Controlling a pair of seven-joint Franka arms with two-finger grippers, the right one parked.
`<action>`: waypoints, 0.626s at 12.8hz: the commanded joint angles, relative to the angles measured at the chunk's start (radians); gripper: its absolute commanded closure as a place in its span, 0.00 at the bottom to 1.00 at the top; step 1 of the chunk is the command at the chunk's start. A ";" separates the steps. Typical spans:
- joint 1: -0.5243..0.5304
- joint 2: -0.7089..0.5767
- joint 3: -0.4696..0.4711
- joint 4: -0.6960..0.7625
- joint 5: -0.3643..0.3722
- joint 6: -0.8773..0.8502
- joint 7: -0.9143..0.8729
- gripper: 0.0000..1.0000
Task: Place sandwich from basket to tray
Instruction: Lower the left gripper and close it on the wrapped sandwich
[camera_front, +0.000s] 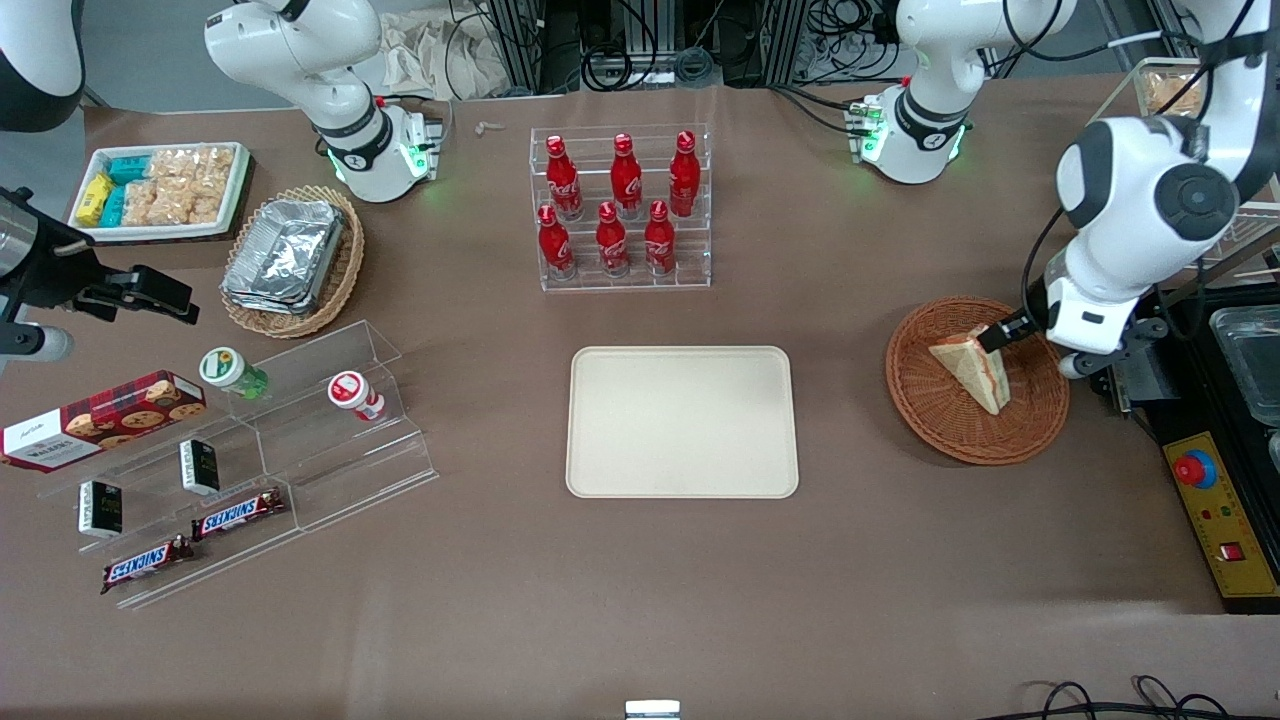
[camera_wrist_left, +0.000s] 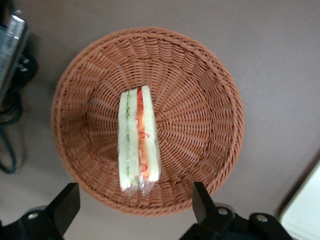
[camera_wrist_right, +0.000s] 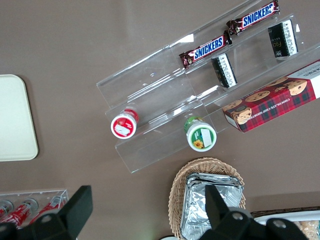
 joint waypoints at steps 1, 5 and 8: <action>0.006 0.023 -0.003 -0.061 0.012 0.109 -0.034 0.00; 0.003 0.084 -0.005 -0.062 0.013 0.182 -0.117 0.00; 0.006 0.095 -0.002 -0.071 0.013 0.186 -0.117 0.00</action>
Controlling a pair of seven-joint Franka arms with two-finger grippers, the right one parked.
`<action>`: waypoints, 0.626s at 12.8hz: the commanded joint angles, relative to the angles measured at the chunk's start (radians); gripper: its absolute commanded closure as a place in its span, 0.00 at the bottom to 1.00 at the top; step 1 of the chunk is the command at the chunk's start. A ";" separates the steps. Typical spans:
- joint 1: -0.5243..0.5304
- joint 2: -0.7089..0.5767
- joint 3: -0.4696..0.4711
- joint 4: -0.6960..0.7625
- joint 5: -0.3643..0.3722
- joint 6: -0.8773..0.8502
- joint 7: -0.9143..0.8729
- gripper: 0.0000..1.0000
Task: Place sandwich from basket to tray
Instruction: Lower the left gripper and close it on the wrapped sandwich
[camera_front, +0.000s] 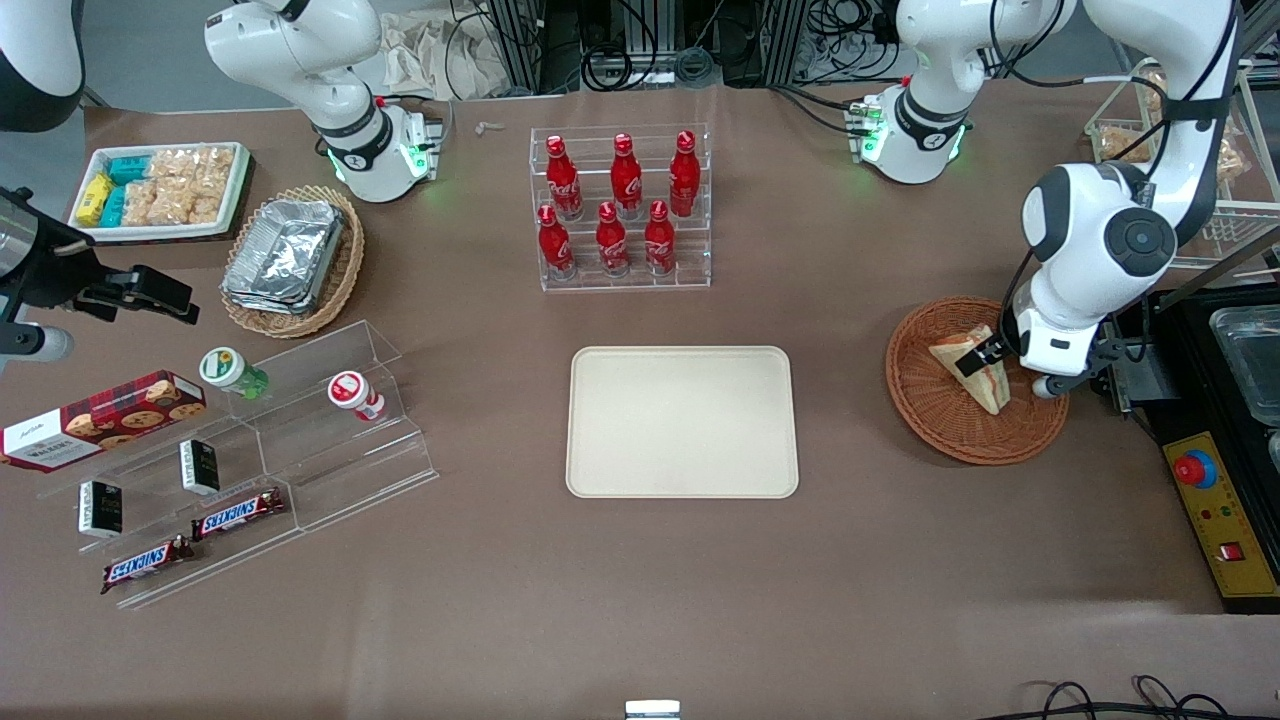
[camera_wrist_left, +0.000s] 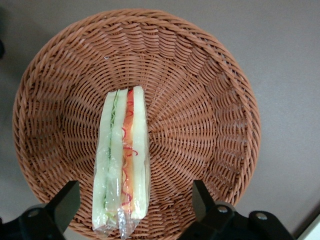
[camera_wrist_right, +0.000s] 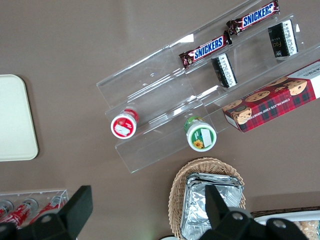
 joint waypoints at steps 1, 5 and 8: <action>0.005 -0.002 -0.002 -0.029 0.014 0.040 -0.035 0.00; 0.005 0.025 0.000 -0.059 0.014 0.096 -0.038 0.00; 0.043 0.053 0.000 -0.092 0.015 0.158 -0.036 0.00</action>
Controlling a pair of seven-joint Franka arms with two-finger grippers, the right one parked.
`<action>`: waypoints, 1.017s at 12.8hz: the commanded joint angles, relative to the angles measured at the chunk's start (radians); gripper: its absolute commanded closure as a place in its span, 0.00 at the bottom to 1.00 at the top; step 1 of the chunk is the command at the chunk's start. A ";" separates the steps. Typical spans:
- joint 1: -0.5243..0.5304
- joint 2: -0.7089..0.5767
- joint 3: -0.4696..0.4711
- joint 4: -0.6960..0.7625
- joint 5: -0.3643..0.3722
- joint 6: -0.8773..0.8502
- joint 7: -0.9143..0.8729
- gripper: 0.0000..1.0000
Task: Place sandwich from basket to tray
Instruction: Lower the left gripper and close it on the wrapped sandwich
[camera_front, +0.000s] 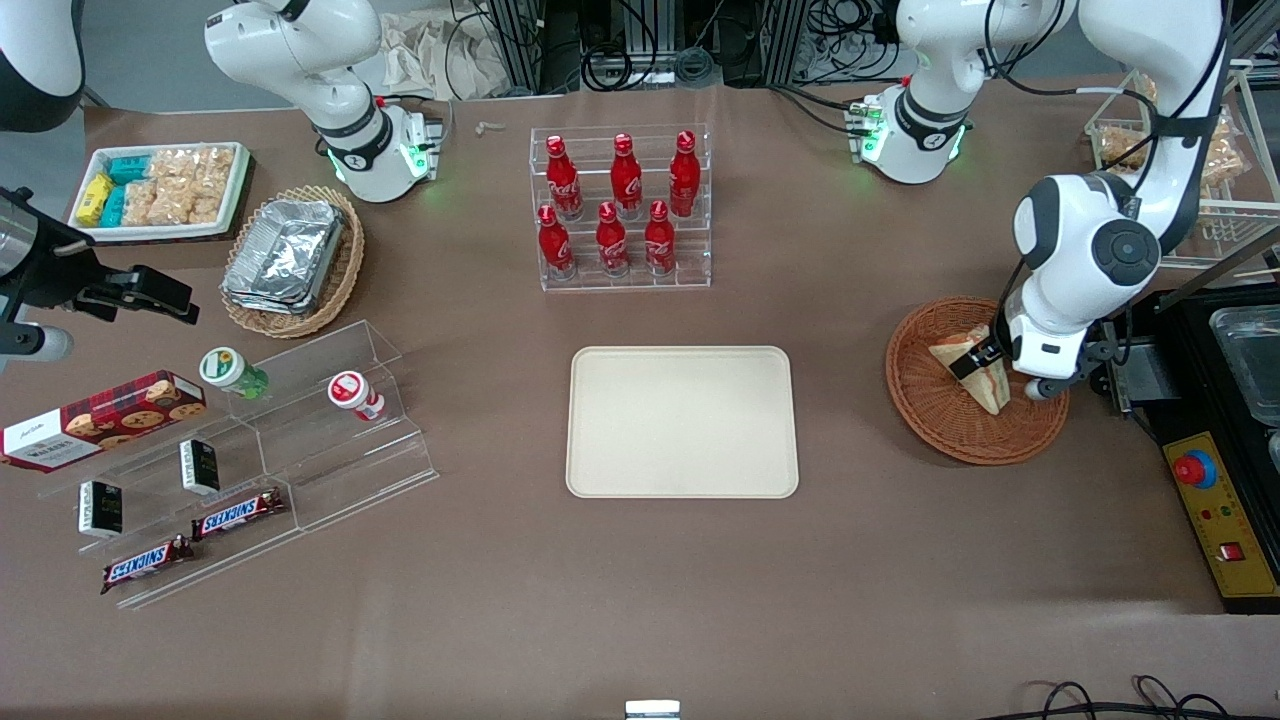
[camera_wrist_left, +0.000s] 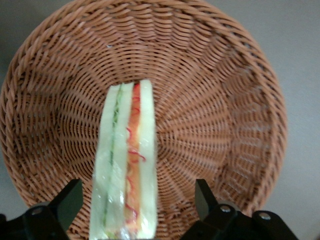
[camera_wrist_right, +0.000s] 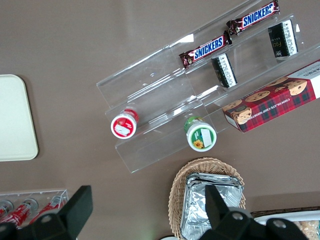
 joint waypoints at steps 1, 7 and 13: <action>0.019 0.021 -0.002 -0.043 0.017 0.080 -0.024 0.00; 0.017 0.033 -0.002 -0.040 0.012 0.103 -0.048 0.46; 0.015 0.003 -0.006 -0.024 0.012 0.101 -0.119 1.00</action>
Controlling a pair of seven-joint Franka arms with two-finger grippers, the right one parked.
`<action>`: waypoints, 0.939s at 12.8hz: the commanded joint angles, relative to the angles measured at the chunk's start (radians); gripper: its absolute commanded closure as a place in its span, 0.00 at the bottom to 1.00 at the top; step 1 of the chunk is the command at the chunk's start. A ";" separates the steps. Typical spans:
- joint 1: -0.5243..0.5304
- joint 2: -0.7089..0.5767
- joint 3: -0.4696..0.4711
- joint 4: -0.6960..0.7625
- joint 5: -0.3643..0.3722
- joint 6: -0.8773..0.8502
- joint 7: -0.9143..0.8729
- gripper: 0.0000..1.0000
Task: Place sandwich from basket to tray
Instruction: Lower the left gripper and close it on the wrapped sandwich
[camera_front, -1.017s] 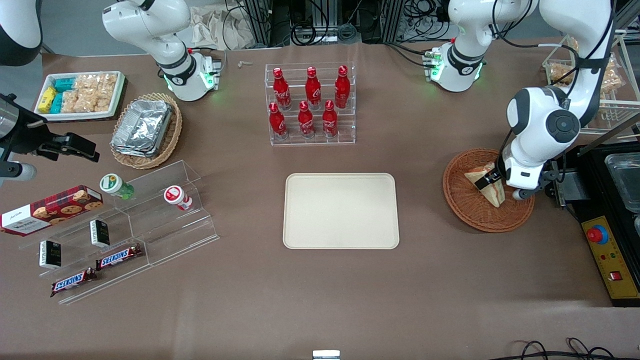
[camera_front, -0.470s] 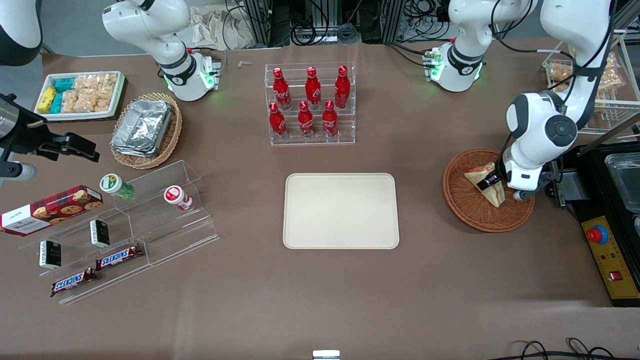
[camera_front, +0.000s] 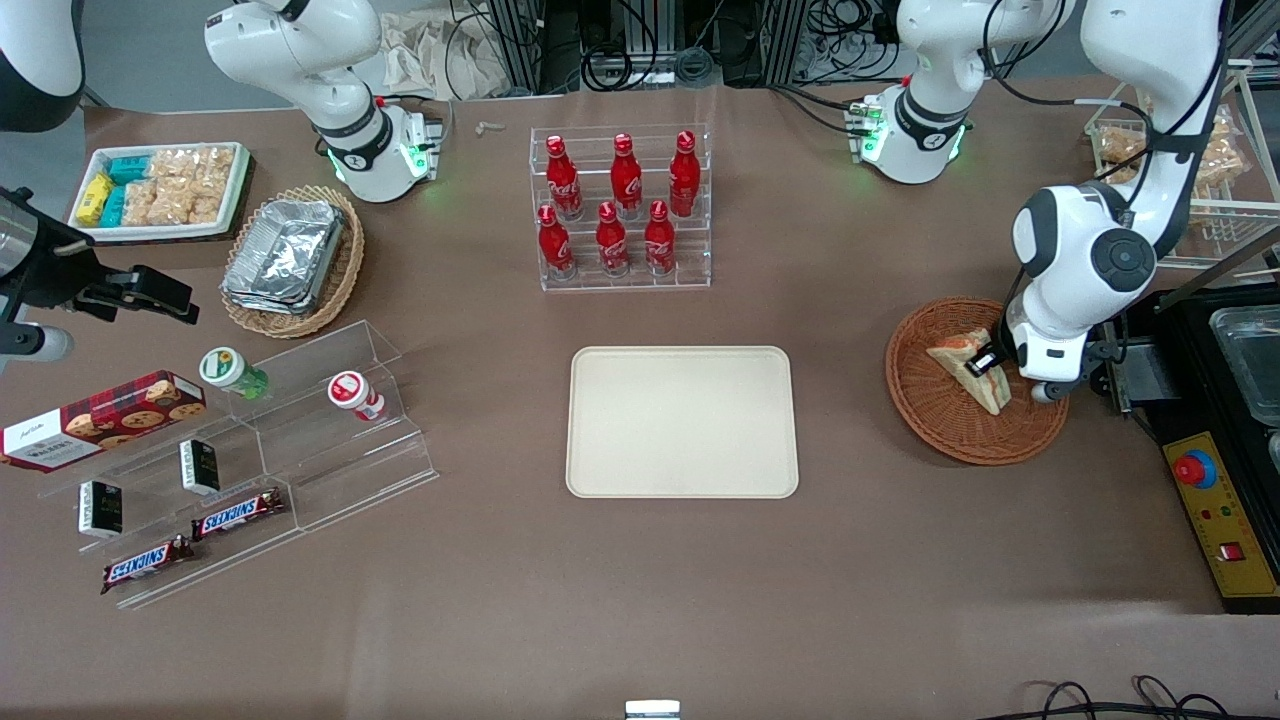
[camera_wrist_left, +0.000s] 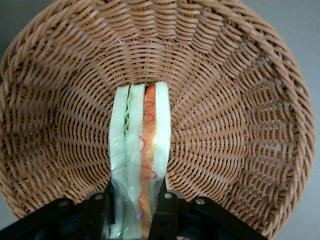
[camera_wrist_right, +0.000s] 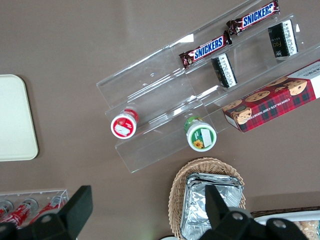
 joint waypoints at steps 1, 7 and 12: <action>-0.001 -0.055 -0.005 -0.007 0.012 0.026 -0.051 1.00; -0.001 -0.109 -0.008 0.166 0.014 -0.218 -0.022 1.00; -0.012 -0.066 -0.021 0.502 0.002 -0.651 0.171 1.00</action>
